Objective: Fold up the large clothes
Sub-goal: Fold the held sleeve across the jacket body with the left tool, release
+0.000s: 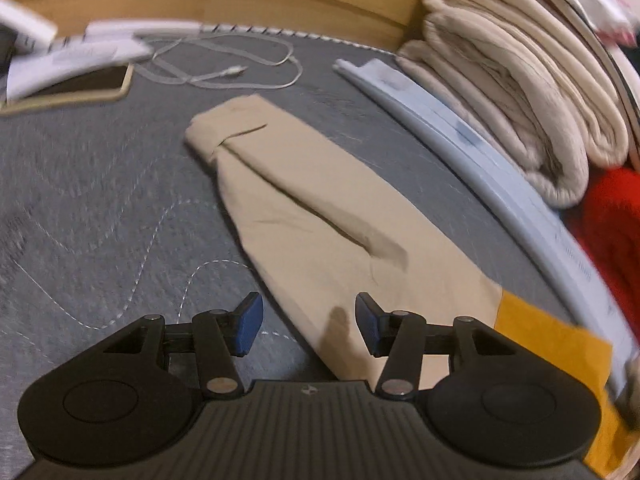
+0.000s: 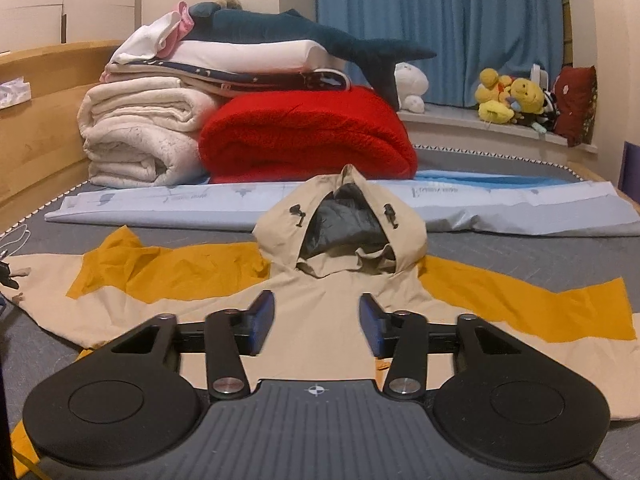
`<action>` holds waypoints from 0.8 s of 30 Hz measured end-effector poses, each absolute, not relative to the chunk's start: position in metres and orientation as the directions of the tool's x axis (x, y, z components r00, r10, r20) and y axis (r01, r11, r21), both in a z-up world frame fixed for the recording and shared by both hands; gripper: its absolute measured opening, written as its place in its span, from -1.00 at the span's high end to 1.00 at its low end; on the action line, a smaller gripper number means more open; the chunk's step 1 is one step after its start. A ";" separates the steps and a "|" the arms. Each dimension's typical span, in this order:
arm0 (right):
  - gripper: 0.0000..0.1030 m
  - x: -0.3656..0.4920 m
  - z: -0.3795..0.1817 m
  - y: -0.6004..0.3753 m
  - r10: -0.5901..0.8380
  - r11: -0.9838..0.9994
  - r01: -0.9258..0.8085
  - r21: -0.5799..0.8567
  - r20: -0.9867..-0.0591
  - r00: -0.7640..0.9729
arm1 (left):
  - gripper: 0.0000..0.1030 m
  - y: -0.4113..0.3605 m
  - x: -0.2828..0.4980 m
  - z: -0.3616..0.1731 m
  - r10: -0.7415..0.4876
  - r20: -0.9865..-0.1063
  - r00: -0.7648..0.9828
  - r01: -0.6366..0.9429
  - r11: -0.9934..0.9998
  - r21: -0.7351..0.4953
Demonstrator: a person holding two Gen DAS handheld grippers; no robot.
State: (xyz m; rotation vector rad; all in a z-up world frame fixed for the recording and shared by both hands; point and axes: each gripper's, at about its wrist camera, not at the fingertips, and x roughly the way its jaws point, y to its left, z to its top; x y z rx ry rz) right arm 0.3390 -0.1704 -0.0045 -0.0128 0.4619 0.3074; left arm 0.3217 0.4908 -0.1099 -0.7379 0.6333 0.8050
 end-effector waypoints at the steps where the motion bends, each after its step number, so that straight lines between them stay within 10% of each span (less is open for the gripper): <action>1: 0.47 0.340 -0.006 -0.170 0.297 0.951 -0.301 0.063 -0.446 0.844 | 0.09 0.496 0.320 -0.114 0.387 -0.738 0.552 -0.810 0.459 -0.365; 6: 0.75 0.346 -0.015 -0.170 0.307 0.949 -0.304 0.089 -0.493 0.814 | 0.98 0.495 0.317 -0.112 0.424 -0.705 0.568 -0.807 0.456 -0.375; 17: 0.83 0.350 -0.016 -0.186 0.277 0.960 -0.248 0.129 -0.549 0.789 | 1.00 0.359 0.356 0.017 0.566 -0.404 0.719 -0.671 0.716 -0.191; 24: 0.83 0.348 -0.011 -0.210 0.245 0.970 -0.192 0.151 -0.575 0.781 | 0.99 0.099 0.378 0.041 0.079 -0.306 0.949 -0.041 0.991 0.127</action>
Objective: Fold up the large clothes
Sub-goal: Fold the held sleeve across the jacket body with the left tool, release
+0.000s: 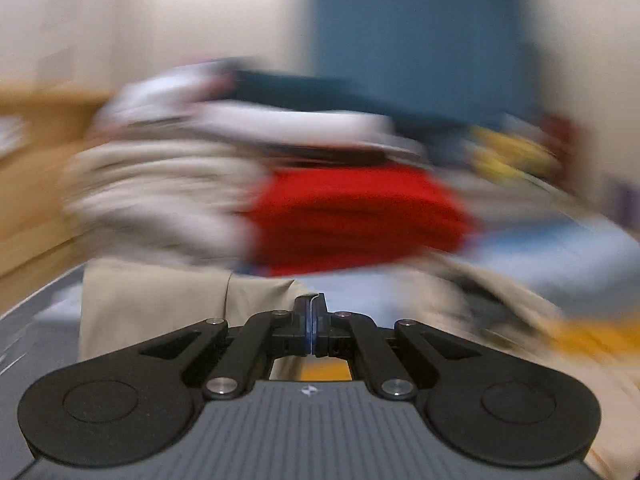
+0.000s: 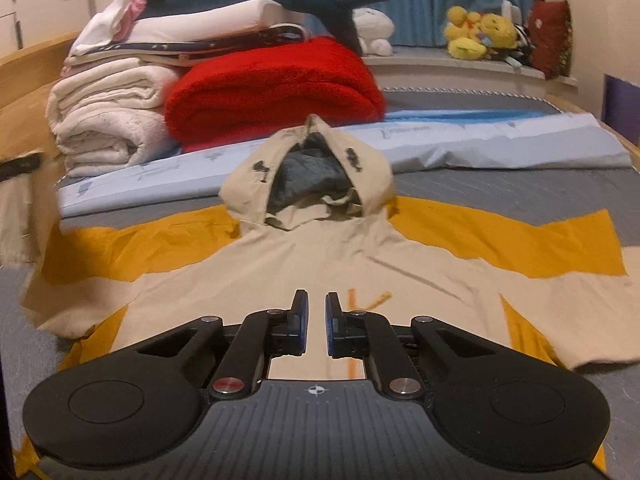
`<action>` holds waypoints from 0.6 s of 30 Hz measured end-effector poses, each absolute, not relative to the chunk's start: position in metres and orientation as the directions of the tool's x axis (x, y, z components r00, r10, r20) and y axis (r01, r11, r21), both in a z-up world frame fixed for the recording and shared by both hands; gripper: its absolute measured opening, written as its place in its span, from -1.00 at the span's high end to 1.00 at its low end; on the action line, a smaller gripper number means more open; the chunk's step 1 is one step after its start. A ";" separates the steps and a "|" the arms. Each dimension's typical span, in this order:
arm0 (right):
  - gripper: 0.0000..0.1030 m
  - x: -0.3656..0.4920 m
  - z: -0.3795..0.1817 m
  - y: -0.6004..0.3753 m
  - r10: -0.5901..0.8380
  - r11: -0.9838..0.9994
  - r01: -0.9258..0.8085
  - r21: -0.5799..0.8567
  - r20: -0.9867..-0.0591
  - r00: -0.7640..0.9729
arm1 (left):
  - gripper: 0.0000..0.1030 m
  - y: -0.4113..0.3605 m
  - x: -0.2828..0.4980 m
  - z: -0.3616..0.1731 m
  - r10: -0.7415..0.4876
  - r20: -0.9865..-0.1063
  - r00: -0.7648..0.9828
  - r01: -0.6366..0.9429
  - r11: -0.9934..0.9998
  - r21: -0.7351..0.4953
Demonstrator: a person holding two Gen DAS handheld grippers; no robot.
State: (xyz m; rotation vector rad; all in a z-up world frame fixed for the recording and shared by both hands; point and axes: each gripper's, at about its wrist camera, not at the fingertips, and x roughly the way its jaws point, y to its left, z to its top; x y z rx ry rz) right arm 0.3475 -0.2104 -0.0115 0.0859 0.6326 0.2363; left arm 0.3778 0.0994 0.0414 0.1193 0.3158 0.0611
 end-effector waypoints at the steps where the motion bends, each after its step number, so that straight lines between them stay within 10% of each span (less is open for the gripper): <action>1: 0.82 0.347 -0.011 -0.214 0.243 0.970 -0.187 0.156 -0.580 0.778 | 0.86 0.061 0.374 0.033 -0.036 -0.344 0.938 0.092 0.985 0.148; 3: 0.82 0.347 -0.011 -0.223 0.230 0.973 -0.167 0.160 -0.589 0.774 | 0.41 0.006 0.368 0.013 -0.287 -0.496 0.819 0.385 0.917 0.105; 7: 0.59 0.347 -0.008 -0.242 0.208 0.976 -0.120 0.184 -0.594 0.777 | 0.29 -0.026 0.345 0.001 -0.394 -0.621 0.677 0.497 0.868 -0.008; 18: 0.85 0.354 -0.010 -0.257 0.239 0.959 -0.096 0.268 -0.575 0.783 | 0.18 0.068 0.380 -0.021 -0.006 -0.703 0.711 0.027 0.999 0.019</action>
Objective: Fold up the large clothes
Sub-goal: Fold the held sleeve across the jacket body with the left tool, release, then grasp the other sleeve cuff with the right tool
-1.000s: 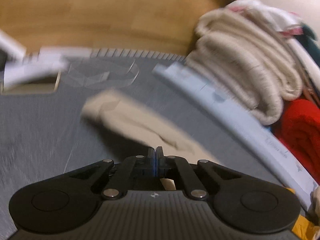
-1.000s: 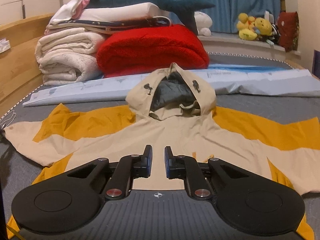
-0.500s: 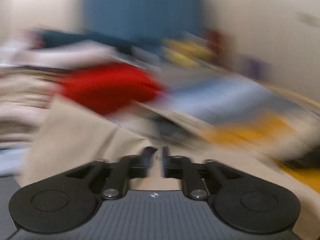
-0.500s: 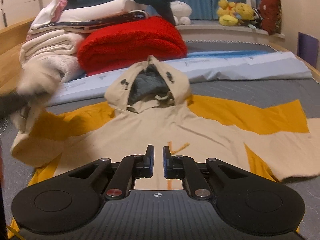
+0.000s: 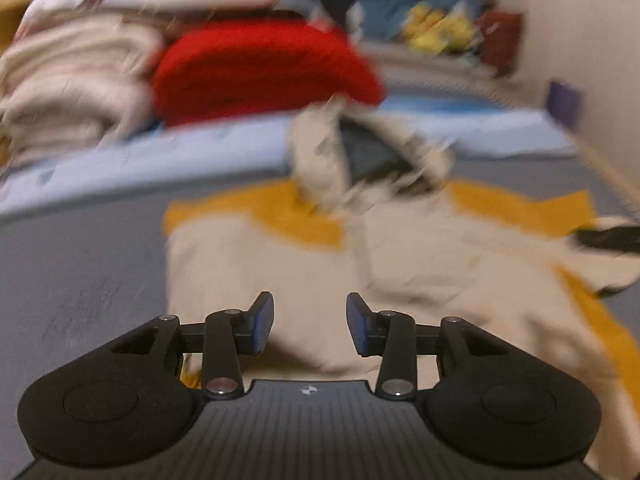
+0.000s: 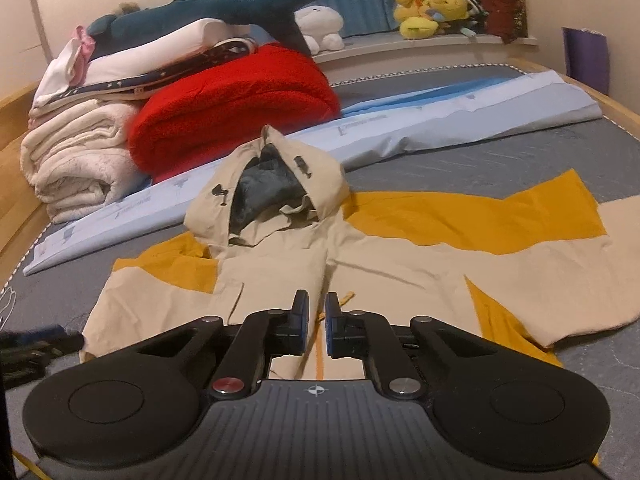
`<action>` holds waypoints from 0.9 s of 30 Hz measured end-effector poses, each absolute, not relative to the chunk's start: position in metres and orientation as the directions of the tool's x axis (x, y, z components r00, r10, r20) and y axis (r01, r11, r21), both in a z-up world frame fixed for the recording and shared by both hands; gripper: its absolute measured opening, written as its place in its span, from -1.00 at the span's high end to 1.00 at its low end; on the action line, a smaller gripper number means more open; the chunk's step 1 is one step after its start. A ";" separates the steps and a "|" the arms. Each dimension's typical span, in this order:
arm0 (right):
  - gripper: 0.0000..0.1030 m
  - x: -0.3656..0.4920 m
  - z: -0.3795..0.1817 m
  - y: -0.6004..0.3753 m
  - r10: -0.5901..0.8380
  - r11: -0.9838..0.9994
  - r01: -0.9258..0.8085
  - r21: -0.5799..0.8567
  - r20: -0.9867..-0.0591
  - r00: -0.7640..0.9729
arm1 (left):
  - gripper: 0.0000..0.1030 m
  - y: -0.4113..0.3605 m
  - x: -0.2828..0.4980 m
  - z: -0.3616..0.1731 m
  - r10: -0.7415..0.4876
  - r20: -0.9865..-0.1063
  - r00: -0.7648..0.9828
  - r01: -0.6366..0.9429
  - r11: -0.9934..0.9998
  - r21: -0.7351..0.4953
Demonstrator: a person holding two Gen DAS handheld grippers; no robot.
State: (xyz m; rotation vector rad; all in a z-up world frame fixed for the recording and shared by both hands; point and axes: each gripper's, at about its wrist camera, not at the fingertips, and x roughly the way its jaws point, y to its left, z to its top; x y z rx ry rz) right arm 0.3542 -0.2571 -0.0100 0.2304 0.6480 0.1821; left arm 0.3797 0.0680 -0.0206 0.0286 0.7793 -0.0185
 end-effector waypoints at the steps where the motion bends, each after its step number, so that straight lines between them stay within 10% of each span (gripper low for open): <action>1: 0.85 0.355 -0.012 -0.253 0.242 0.960 -0.106 0.259 -0.575 0.781 | 0.18 0.071 0.388 -0.027 -0.011 -0.725 0.689 0.036 0.999 0.018; 10: 0.80 0.371 -0.038 -0.201 0.270 0.962 -0.233 0.143 -0.622 0.735 | 0.18 0.105 0.431 -0.043 0.076 -0.706 0.704 -0.097 0.995 0.011; 16: 0.30 0.382 -0.057 -0.162 0.233 0.940 -0.338 -0.047 -0.637 0.735 | 0.18 0.134 0.430 -0.039 0.059 -0.756 0.652 -0.217 0.970 -0.112; 27: 0.28 0.403 -0.103 -0.123 0.159 0.858 -0.444 -0.258 -0.689 0.707 | 0.16 0.136 0.434 -0.042 0.033 -0.770 0.637 -0.224 0.964 -0.145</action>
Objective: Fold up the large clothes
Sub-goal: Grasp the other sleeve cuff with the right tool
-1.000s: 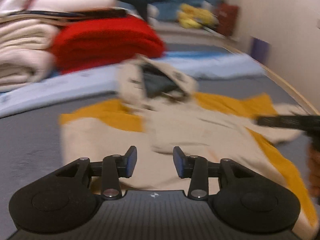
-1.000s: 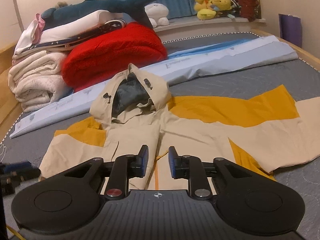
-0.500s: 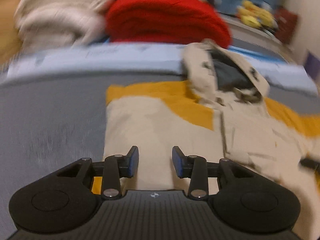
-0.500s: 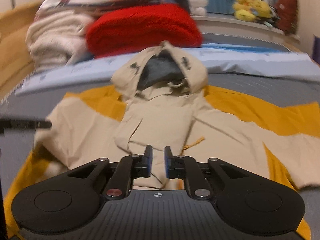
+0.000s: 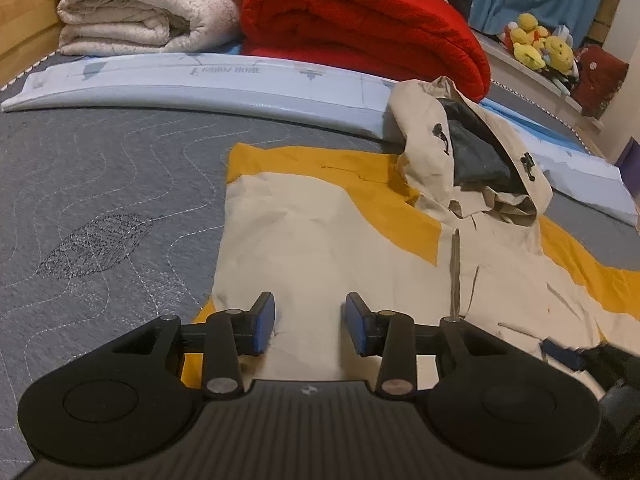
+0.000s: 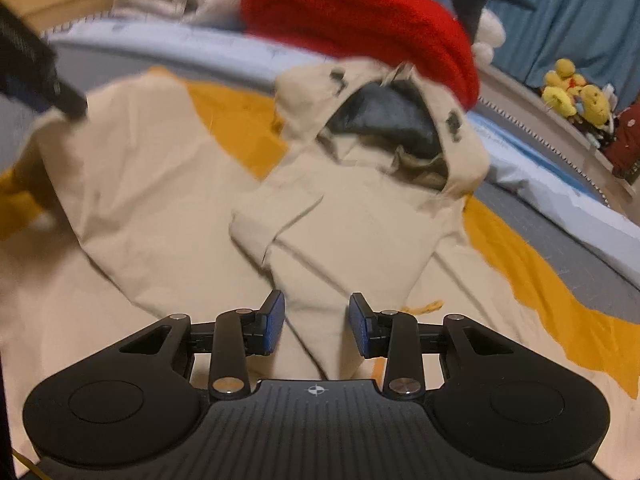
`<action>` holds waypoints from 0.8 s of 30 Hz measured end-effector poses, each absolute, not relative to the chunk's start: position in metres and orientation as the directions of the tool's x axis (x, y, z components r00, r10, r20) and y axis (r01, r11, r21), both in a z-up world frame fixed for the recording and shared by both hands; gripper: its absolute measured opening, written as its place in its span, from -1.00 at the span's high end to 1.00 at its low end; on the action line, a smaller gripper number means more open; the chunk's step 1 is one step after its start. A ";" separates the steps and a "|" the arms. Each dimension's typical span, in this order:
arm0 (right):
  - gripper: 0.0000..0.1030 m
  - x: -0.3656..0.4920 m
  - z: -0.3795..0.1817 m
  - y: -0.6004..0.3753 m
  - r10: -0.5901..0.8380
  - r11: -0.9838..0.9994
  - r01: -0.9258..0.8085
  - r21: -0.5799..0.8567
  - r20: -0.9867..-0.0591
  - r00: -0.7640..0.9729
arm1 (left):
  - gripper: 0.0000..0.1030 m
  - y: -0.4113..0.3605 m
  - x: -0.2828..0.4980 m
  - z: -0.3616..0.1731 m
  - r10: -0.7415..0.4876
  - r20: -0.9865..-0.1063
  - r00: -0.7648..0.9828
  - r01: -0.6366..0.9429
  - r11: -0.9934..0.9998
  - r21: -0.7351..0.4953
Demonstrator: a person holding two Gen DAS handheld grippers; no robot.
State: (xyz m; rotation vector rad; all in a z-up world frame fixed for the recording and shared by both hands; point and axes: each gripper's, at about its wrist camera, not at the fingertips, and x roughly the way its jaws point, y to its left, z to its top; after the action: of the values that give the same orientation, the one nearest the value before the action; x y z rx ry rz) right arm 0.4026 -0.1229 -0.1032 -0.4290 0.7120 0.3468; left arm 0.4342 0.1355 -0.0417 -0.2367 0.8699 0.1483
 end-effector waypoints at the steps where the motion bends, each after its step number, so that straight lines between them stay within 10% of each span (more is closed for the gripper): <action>1: 0.28 0.404 -0.109 -0.121 0.141 0.855 -0.444 -0.268 -0.703 0.697 | 0.16 0.137 0.435 -0.042 0.032 -0.771 0.637 -0.229 0.962 -0.149; 8: 0.97 0.400 -0.091 -0.141 0.138 0.920 -0.336 -0.200 -0.638 0.758 | 0.16 0.140 0.435 -0.040 0.044 -0.769 0.638 -0.241 0.960 -0.145; 14: 1.00 0.388 -0.045 -0.226 0.089 0.943 0.076 0.325 -0.464 0.881 | 0.16 0.139 0.434 -0.040 0.059 -0.767 0.639 -0.236 0.964 -0.123; 24: 0.65 0.399 -0.096 -0.301 0.080 0.687 0.468 0.556 -0.698 0.711 | 0.16 0.142 0.435 -0.051 0.046 -0.791 0.611 -0.229 0.966 -0.121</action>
State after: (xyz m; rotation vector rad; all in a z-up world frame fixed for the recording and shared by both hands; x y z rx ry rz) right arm 0.3988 -0.3005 -0.0962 0.7993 0.7647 -0.2426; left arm 0.4350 0.1421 -0.0514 -0.2184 0.9019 0.1598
